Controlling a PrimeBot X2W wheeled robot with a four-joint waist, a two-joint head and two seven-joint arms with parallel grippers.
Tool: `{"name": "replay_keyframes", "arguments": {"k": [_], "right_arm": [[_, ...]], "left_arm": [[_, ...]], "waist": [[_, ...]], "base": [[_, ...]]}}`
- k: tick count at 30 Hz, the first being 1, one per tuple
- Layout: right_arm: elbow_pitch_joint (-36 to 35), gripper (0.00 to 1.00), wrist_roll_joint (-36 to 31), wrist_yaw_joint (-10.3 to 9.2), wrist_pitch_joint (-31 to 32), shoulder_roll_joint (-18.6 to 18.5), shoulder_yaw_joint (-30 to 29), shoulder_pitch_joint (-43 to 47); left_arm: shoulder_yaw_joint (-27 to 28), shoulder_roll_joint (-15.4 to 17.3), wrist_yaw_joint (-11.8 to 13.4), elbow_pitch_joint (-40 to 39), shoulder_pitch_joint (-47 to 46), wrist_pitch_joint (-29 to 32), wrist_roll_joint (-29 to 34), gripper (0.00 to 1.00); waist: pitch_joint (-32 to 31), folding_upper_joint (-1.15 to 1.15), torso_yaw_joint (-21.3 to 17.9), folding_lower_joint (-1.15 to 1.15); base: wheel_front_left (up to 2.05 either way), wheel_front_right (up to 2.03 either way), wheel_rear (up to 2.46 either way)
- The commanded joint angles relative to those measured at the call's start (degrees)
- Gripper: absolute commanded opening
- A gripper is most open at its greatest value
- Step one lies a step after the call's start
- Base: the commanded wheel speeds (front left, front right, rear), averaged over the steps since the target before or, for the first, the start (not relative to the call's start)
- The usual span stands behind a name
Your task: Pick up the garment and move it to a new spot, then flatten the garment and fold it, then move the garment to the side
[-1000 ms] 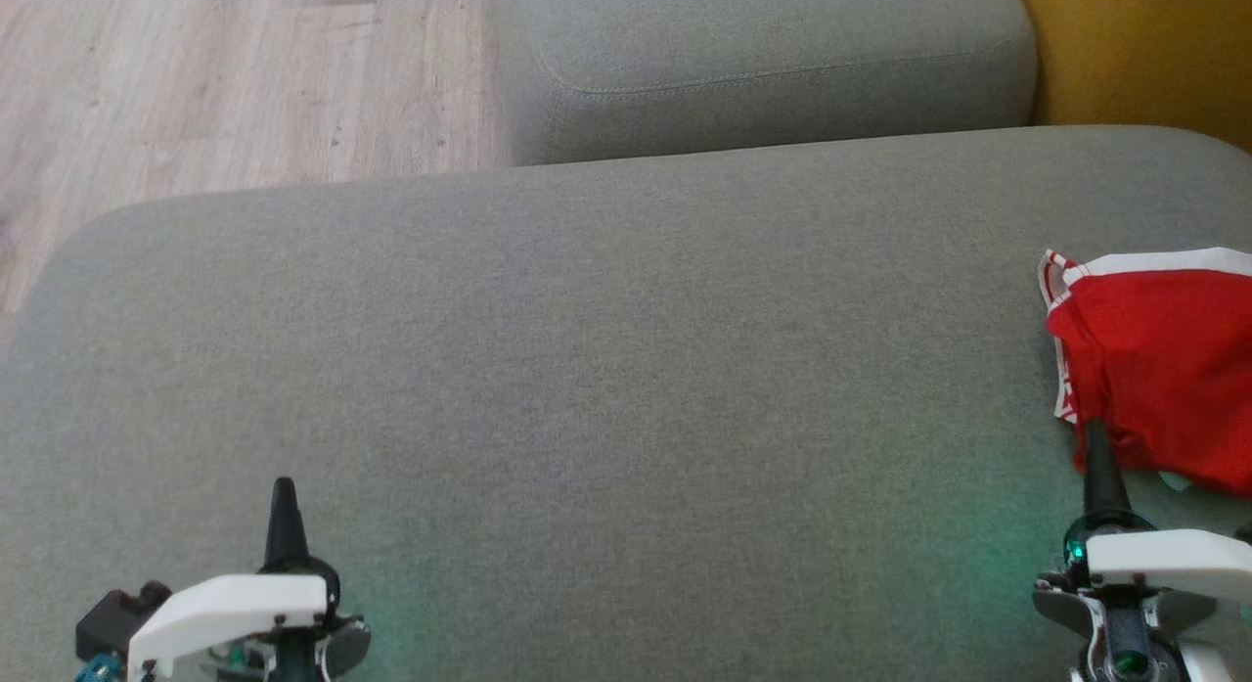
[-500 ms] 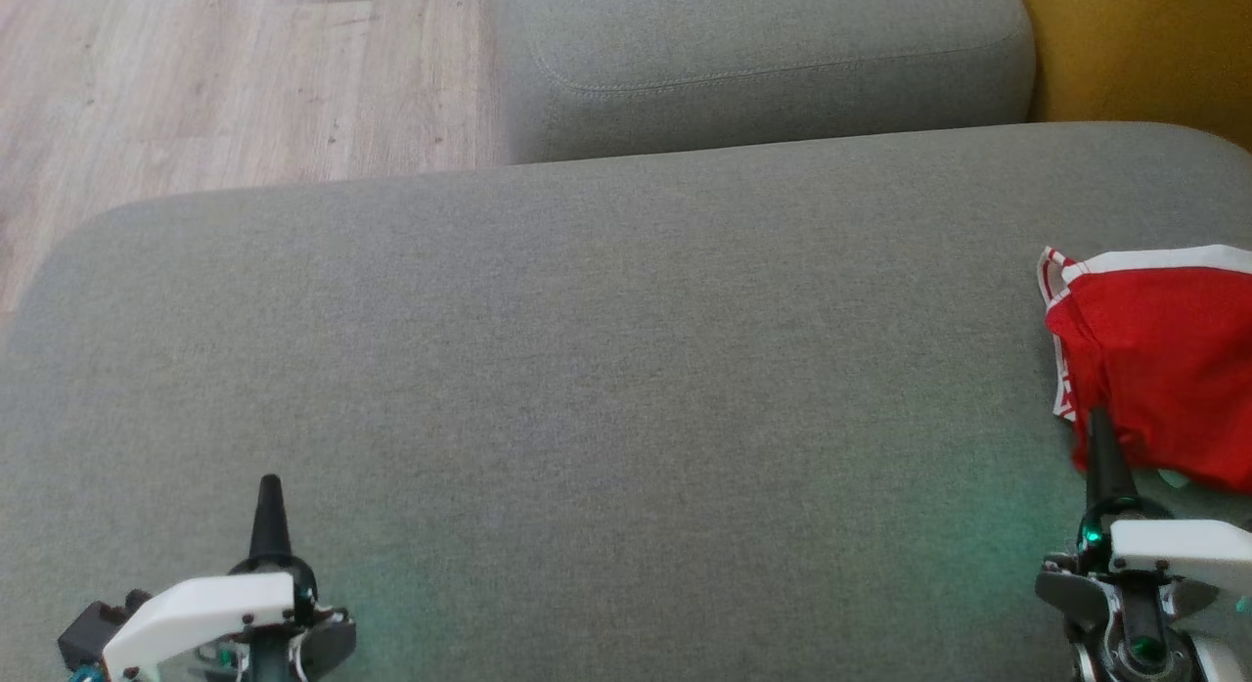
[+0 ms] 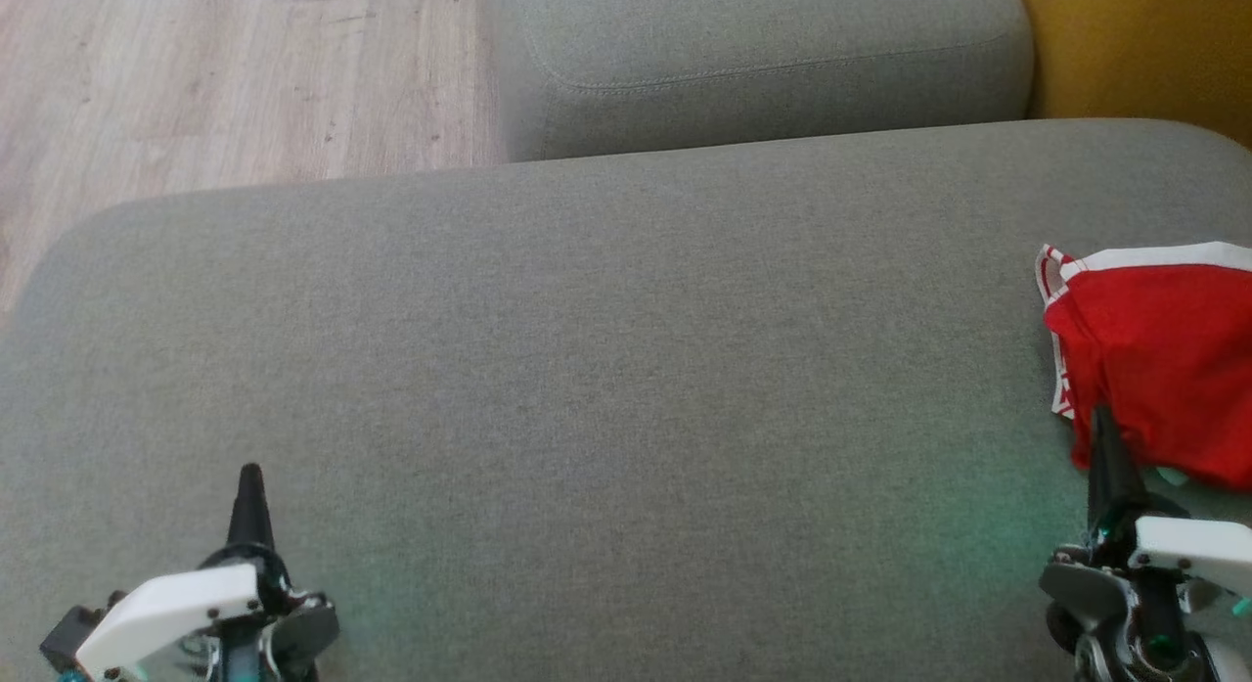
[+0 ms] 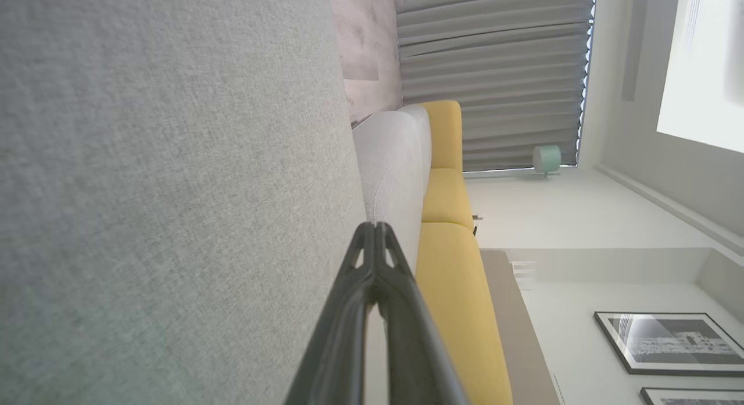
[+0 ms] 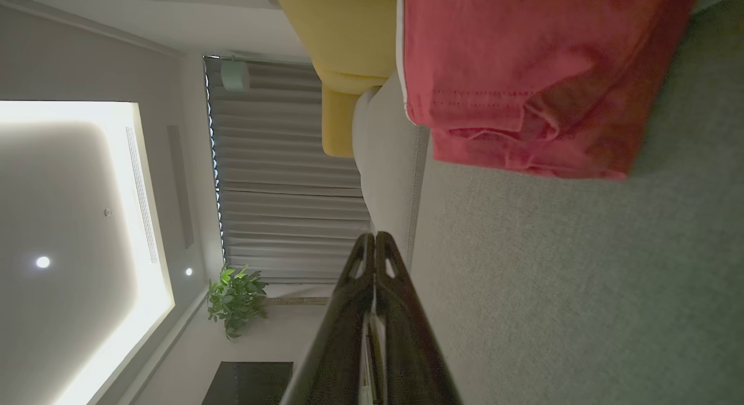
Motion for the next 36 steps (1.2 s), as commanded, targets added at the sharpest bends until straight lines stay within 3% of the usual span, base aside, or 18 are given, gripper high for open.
{"name": "replay_keyframes", "arguments": {"k": [1, 8, 36], "right_arm": [[-2.3, 0.0, 1.4, -0.04, 0.6, -0.5, 1.0, -3.6], [-2.4, 0.0, 6.1, -0.04, 1.9, -0.5, 0.8, -4.0], [-2.4, 0.0, 6.1, -0.04, 1.9, -0.5, 0.8, -4.0]], "left_arm": [[2.4, 0.3, -0.7, -2.1, -3.1, 0.6, -1.0, 0.0], [3.6, 0.3, -1.4, -2.4, -3.4, 1.8, -4.7, 0.0], [3.7, 0.3, -1.4, -2.4, -3.4, 1.9, -4.7, 0.0]], "waist": [[0.0, 0.0, 0.0, 0.0], [0.1, 0.0, -0.1, 0.0], [0.1, 0.0, -0.1, 0.0]], "base": [[0.0, 0.0, 0.0], [0.0, 0.0, 0.0], [0.0, 0.0, 0.0]]}}
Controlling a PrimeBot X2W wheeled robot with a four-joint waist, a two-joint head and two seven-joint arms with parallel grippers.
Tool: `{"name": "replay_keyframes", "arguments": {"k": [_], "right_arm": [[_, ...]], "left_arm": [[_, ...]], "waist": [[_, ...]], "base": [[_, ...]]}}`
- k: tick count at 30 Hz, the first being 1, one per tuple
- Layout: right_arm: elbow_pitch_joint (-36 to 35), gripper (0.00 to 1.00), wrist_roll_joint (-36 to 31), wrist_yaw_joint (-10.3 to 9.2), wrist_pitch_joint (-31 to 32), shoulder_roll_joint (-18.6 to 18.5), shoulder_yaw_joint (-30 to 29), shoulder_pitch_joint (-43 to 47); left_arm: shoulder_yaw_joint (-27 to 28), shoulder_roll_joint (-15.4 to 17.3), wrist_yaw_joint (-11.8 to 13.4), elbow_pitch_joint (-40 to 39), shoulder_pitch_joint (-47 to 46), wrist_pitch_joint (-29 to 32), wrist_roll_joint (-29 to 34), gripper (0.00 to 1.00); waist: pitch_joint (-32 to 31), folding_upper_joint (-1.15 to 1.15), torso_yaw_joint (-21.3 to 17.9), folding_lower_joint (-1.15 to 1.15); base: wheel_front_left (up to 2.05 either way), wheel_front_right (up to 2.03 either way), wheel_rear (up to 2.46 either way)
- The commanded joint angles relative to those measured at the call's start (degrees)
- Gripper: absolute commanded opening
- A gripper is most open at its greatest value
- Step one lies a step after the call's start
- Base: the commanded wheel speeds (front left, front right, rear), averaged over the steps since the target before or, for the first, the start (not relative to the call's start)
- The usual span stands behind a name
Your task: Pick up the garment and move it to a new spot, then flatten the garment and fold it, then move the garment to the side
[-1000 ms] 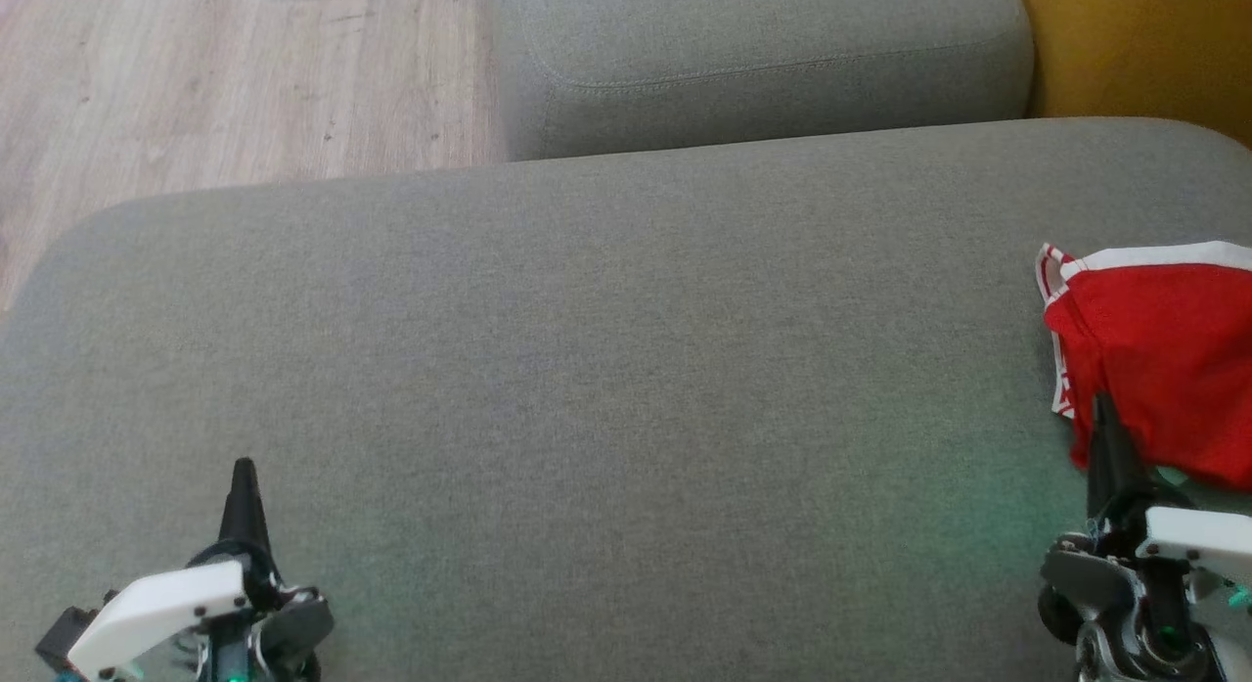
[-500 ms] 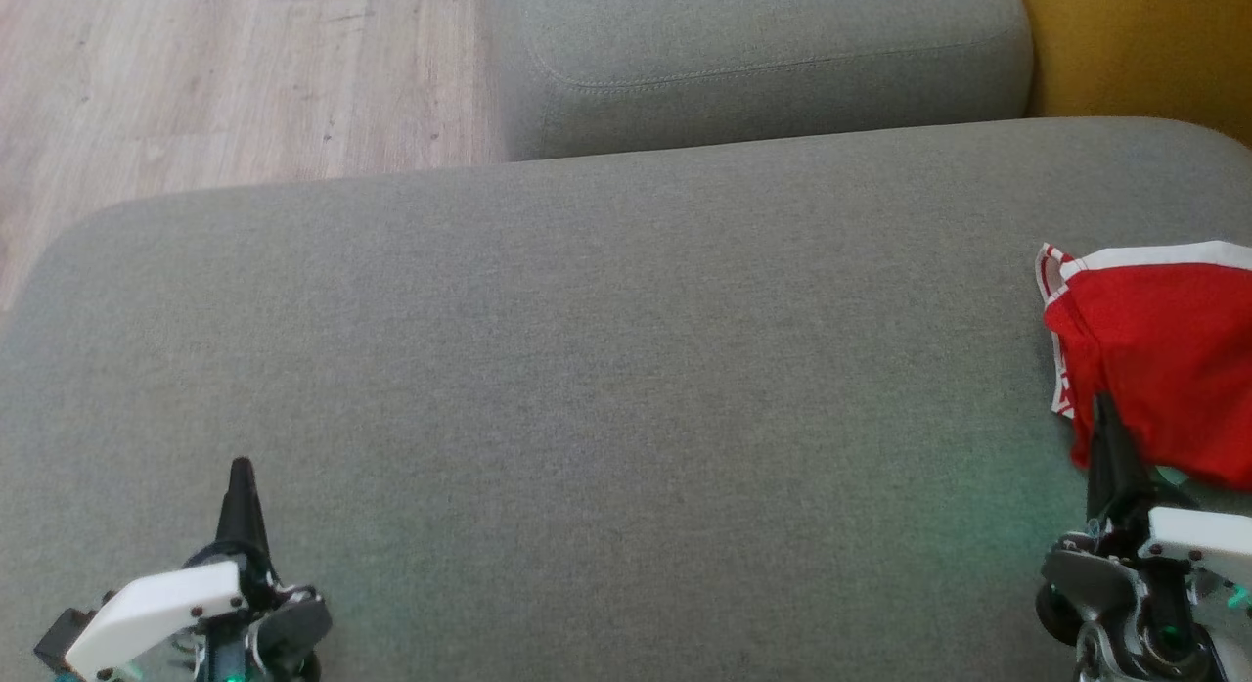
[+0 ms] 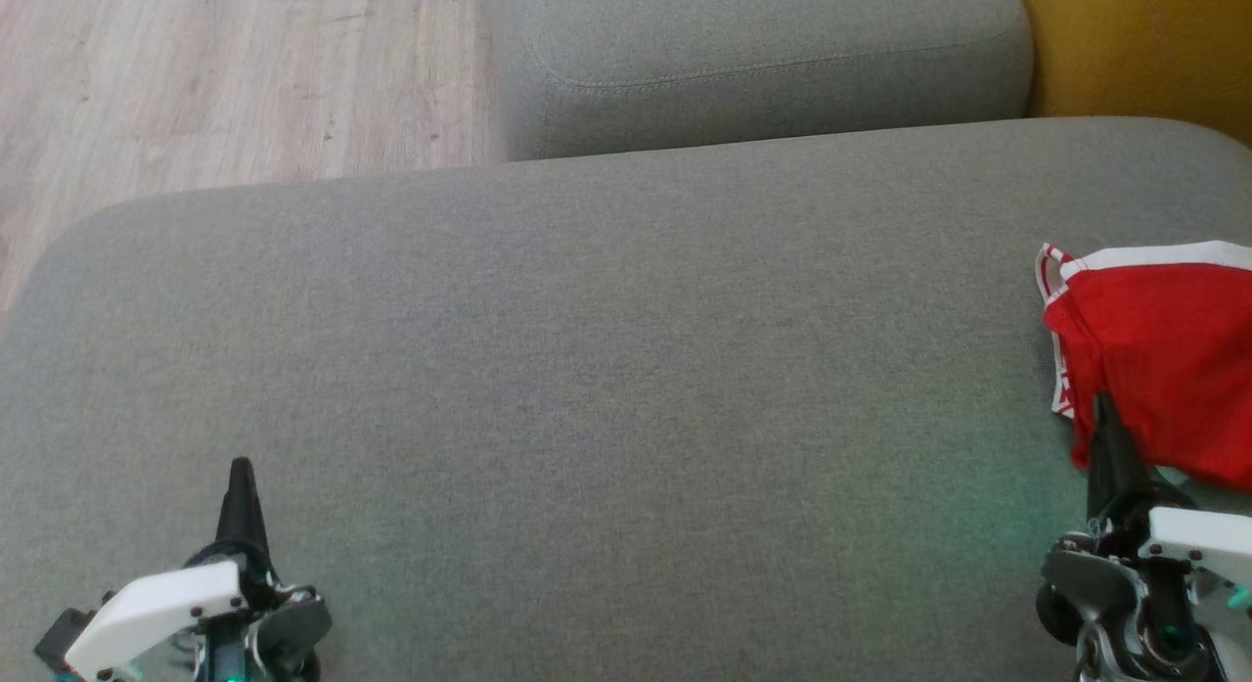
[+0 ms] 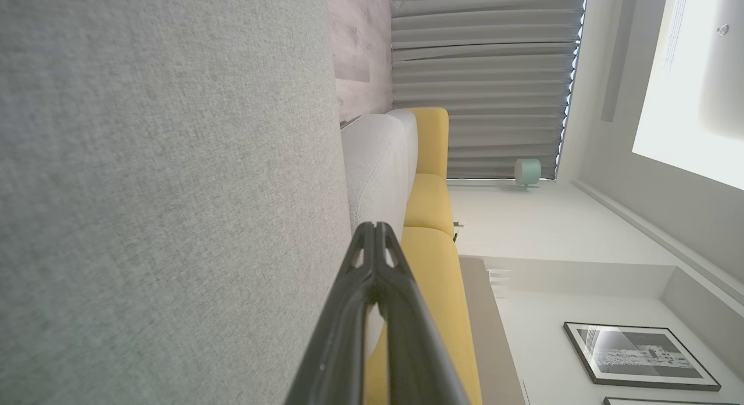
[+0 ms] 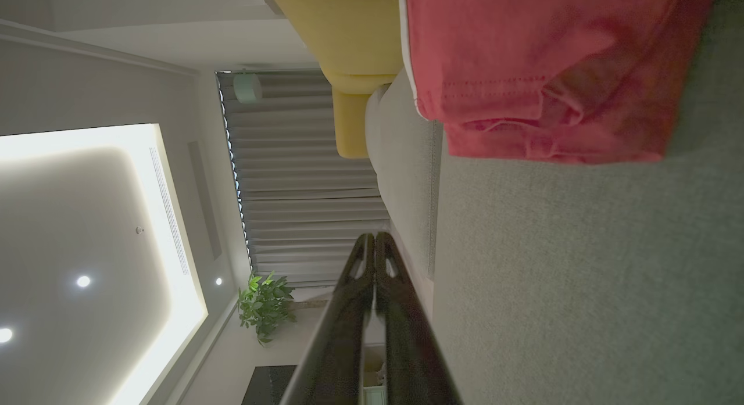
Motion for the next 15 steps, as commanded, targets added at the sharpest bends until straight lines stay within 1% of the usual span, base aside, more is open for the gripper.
{"name": "replay_keyframes", "arguments": {"k": [1, 15], "right_arm": [[-2.2, 0.0, 0.4, -0.04, 0.3, -0.5, 1.2, -3.0], [-2.2, 0.0, 0.4, -0.04, 0.3, -0.5, 1.2, -3.0]], "left_arm": [[2.2, 0.3, -0.4, -2.1, -2.9, 0.4, -0.3, 0.0], [2.3, 0.3, -0.4, -2.1, -2.9, 0.4, -0.3, 0.0]], "waist": [[0.0, 0.0, 0.0, 0.0], [0.0, 0.0, 0.0, 0.0]], "base": [[0.0, 0.0, 0.0], [0.0, 0.0, 0.0]]}}
